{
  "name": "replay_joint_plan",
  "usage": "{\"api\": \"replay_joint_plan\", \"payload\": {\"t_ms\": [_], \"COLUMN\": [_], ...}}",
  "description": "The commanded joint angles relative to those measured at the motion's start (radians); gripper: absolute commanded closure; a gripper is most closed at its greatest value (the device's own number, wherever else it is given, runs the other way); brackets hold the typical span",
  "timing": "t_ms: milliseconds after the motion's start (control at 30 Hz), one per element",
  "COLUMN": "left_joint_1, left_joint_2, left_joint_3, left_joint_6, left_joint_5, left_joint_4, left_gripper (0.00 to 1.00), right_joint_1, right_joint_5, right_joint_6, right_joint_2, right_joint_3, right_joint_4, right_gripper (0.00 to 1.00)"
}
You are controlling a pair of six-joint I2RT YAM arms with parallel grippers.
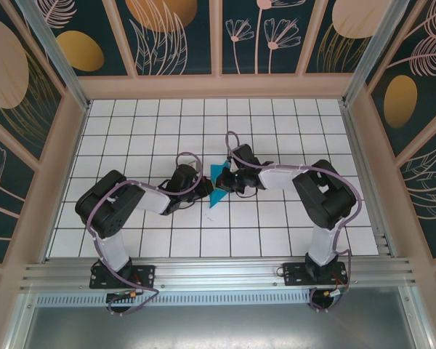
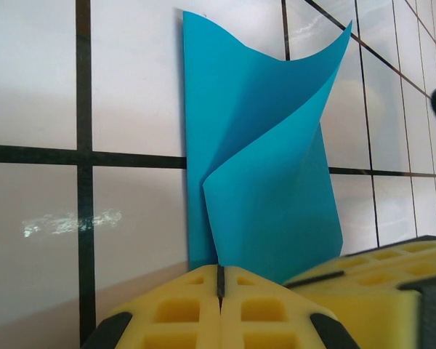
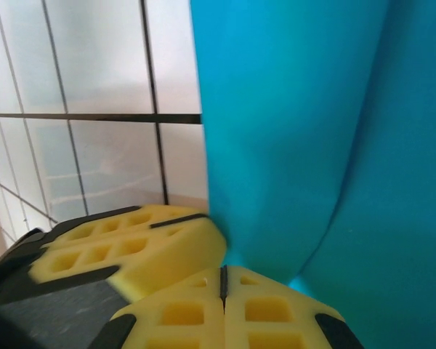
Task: Fold a paper plane with a square sheet of paper (pick it up from the middle)
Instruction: Fourth fold the wing at the center of the table.
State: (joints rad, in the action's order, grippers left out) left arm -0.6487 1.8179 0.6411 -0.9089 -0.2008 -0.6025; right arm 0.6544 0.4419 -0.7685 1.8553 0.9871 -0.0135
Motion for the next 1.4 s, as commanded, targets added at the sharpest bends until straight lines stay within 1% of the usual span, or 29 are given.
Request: {"api": "replay_joint_plan", "payload": {"t_ms": [0,200,400,567,767,933,1133,1200,1367], "left_joint_1": [0.003,0.003,0.002,0.002,0.002,0.002,0.003,0.002,0.003], "left_joint_2": [0.041,0.052,0.052,0.047,0.053,0.052,0.052,0.051,0.050], "left_joint_3": [-0.027,-0.031,-0.048,-0.051,-0.043,-0.044,-0.046,-0.046,-0.051], "left_joint_6": [0.027,0.021,0.018,0.019,0.025,0.028,0.022,0.023,0.028], "left_joint_5": [-0.015,-0.034,-0.035,-0.028,-0.031,-0.032,-0.026,-0.025,-0.020], "left_joint_4": [0.079,0.067,0.058,0.056,0.060,0.063,0.056,0.059,0.064], "left_gripper": [0.98,1.00,1.00,1.00,1.00,1.00,1.00,1.00,1.00], "right_joint_1": [0.005,0.007,0.018,0.037,0.062,0.065,0.068,0.068,0.073], "right_joint_5": [-0.023,-0.038,-0.014,-0.015,0.001,-0.014,-0.016,-0.025,-0.025], "right_joint_6": [-0.018,-0.013,-0.004,-0.039,-0.077,-0.076,-0.083,-0.080,-0.080], "right_joint_2": [0.025,0.033,-0.035,-0.096,-0.061,-0.015,-0.001,0.008,-0.042], "right_joint_3": [-0.028,-0.053,-0.048,-0.087,-0.100,-0.098,-0.148,-0.145,-0.148], "right_joint_4": [-0.007,-0.002,-0.012,-0.045,-0.103,-0.099,-0.131,-0.112,-0.122], "right_gripper": [0.97,0.97,0.96,0.95,0.96,0.95,0.96,0.96,0.96]}}
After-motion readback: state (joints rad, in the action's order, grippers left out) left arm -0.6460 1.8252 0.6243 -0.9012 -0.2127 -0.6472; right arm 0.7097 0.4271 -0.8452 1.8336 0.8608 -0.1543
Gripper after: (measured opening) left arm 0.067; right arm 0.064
